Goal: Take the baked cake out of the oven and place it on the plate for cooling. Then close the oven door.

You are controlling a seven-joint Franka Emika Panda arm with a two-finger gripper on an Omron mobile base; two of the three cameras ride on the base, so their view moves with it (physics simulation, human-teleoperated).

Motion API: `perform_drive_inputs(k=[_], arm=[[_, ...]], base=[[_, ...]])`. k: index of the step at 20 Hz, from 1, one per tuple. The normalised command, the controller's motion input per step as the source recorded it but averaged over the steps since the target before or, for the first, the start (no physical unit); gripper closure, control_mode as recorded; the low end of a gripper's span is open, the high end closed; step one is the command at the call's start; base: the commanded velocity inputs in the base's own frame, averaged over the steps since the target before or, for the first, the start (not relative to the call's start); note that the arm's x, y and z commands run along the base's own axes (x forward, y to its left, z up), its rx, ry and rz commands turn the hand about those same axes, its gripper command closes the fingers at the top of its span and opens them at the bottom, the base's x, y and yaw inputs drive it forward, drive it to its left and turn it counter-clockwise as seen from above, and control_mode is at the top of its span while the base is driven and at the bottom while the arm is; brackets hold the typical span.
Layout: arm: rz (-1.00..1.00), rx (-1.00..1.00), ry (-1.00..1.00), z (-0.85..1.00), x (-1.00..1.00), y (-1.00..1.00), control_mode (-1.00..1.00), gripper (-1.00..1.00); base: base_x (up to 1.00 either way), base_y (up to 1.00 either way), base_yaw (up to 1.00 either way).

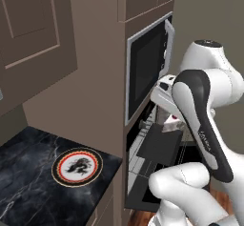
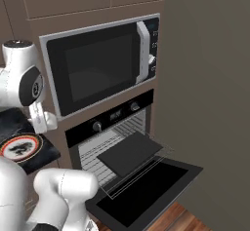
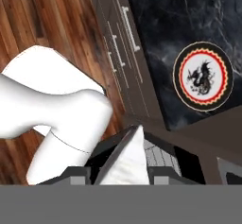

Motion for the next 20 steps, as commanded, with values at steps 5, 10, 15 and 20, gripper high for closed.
perform_drive_inputs(k=[5, 10, 15, 20], arm=[[0.11, 0.0, 0.09, -0.1, -0.03, 0.87, -1.0, 1.0], [0.08, 0.0, 0.03, -0.28, 0.0, 0.75, -1.0, 1.0], [0.05, -0.01, 0.02, -0.42, 0.02, 0.65, -1.0, 1.0], [0.03, -0.02, 0.01, -0.51, 0.14, 0.56, -1.0, 1.0]], base=[[0.0, 0.0, 0.0], [0.0, 0.0, 0.0], [0.0, 0.0, 0.0], [0.0, 0.0, 0.0]])
